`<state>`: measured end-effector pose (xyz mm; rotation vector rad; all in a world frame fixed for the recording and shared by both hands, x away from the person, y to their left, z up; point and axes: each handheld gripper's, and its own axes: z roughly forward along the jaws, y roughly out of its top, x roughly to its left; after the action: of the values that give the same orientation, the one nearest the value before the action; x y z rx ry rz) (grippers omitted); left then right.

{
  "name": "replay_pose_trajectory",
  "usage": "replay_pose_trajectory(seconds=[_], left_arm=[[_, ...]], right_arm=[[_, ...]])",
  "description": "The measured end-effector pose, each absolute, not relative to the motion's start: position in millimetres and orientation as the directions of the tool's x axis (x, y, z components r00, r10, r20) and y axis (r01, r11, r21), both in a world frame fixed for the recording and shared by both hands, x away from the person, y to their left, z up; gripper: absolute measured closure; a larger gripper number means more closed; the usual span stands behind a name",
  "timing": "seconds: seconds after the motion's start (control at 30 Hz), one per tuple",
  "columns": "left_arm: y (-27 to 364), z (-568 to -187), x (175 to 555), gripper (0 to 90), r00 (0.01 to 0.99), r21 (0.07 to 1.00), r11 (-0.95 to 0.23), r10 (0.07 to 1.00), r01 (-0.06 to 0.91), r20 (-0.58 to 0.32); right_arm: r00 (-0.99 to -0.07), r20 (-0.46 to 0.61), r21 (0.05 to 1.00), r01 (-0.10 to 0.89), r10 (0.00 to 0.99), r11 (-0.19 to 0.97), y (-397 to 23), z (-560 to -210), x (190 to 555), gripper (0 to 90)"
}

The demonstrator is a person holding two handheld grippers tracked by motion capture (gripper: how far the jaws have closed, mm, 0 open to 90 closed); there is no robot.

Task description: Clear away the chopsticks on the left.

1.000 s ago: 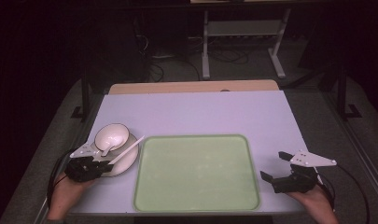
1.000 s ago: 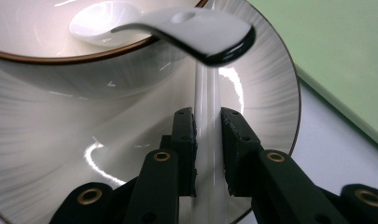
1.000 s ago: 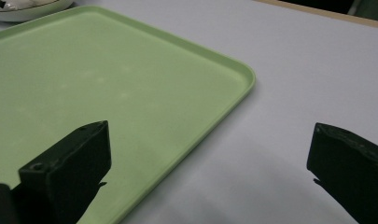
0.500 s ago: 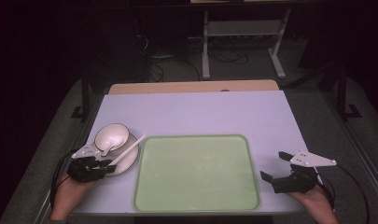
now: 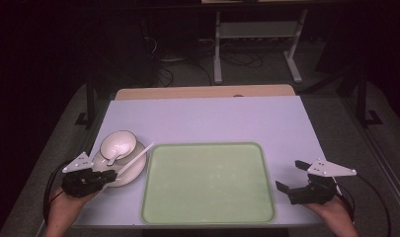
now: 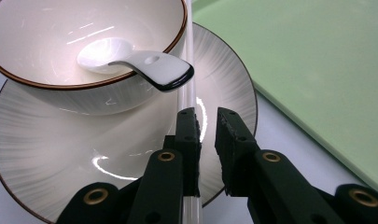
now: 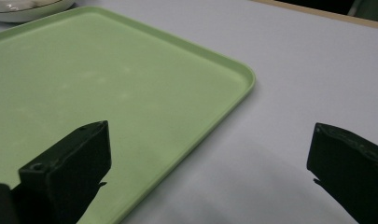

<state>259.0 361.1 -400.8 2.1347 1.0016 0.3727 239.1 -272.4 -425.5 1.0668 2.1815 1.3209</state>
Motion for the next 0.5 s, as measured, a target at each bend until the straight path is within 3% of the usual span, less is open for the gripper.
replay_pose_trajectory(seconds=[0.5], left_arm=[[359.5, -407.5, 262.5, 82.0, 0.652, 0.72, -0.434, 0.758, 0.542, -0.033]], right_arm=[[-0.642, 0.064, 0.869, 0.412, 0.764, 0.273, -272.6, -425.6, 239.3, 0.0]])
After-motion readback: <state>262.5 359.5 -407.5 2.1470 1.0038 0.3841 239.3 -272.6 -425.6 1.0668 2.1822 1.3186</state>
